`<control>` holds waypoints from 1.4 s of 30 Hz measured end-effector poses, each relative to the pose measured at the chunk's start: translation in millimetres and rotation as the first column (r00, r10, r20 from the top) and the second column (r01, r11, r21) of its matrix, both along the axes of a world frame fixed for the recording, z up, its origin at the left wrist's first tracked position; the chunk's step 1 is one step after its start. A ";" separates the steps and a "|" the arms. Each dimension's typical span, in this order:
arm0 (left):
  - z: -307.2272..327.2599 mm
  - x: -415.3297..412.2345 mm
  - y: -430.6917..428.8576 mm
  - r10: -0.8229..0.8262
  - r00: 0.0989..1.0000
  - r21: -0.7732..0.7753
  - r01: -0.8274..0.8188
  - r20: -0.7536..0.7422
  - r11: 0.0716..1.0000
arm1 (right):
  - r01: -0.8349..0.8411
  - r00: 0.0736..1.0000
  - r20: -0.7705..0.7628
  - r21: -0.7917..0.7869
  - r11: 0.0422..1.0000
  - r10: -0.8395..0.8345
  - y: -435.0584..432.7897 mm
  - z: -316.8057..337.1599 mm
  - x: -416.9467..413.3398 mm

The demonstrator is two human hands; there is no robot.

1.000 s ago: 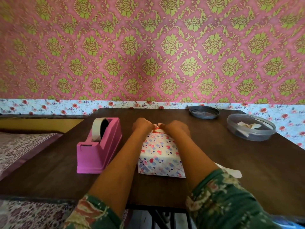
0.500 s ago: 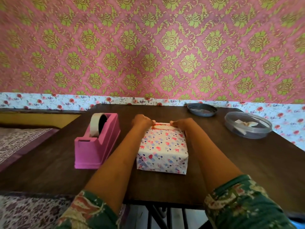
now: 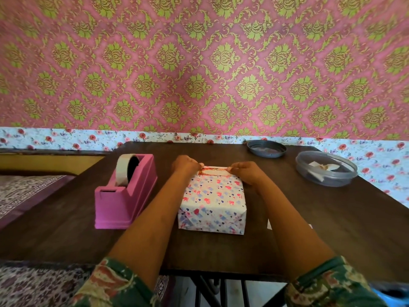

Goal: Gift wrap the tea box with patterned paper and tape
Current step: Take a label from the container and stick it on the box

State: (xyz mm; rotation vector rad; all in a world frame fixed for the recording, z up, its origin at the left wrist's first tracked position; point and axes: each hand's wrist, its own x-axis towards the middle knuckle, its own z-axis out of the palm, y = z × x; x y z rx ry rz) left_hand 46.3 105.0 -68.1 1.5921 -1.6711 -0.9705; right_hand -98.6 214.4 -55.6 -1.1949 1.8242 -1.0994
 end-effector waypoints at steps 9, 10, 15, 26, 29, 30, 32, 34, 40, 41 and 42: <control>-0.9 5.9 9.3 -0.033 0.993 -0.073 0.025 -0.115 0.997 | -0.200 0.975 0.111 0.067 0.977 0.192 15.5 3.6 -7.8; -0.9 6.5 10.1 -0.037 0.992 -0.075 0.028 -0.122 0.997 | -0.212 0.972 0.123 0.066 0.975 0.202 16.5 3.8 -8.1; 2.5 1.8 9.2 0.010 0.999 -0.011 -0.010 -0.032 1.000 | -0.218 0.968 0.148 0.091 0.972 0.204 13.5 1.5 -12.7; 25.1 -11.3 38.9 -0.171 0.919 -0.009 0.186 0.354 0.982 | -0.069 0.992 0.108 0.104 0.992 0.058 19.3 -5.5 1.3; 19.7 -16.3 50.3 -0.194 0.901 0.014 0.204 0.388 0.979 | -0.027 0.994 0.105 0.151 0.988 0.011 24.5 -5.7 7.5; 18.9 -15.7 51.5 -0.178 0.917 0.007 0.188 0.357 0.982 | -0.013 0.995 0.102 0.157 0.988 -0.003 25.2 -6.0 8.7; 22.0 -10.7 53.2 -0.172 0.951 0.010 0.175 0.257 0.984 | 0.008 0.994 0.107 0.157 0.988 -0.025 26.0 -7.5 10.4; 25.9 -2.4 53.1 -0.170 0.970 0.022 0.169 0.176 0.985 | 0.019 0.992 0.124 0.148 0.989 -0.038 26.8 -9.5 10.8; 25.4 20.3 47.8 -0.119 0.992 0.135 0.124 -0.044 0.983 | 0.023 0.986 0.164 0.121 0.992 -0.043 29.3 -11.6 10.5; 26.2 23.1 47.7 -0.117 0.989 0.160 0.130 -0.088 0.979 | 0.026 0.985 0.168 0.119 0.993 -0.046 29.3 -11.7 10.7; 26.6 25.5 48.3 -0.114 0.986 0.181 0.135 -0.121 0.974 | 0.028 0.984 0.174 0.113 0.993 -0.048 29.1 -12.1 10.6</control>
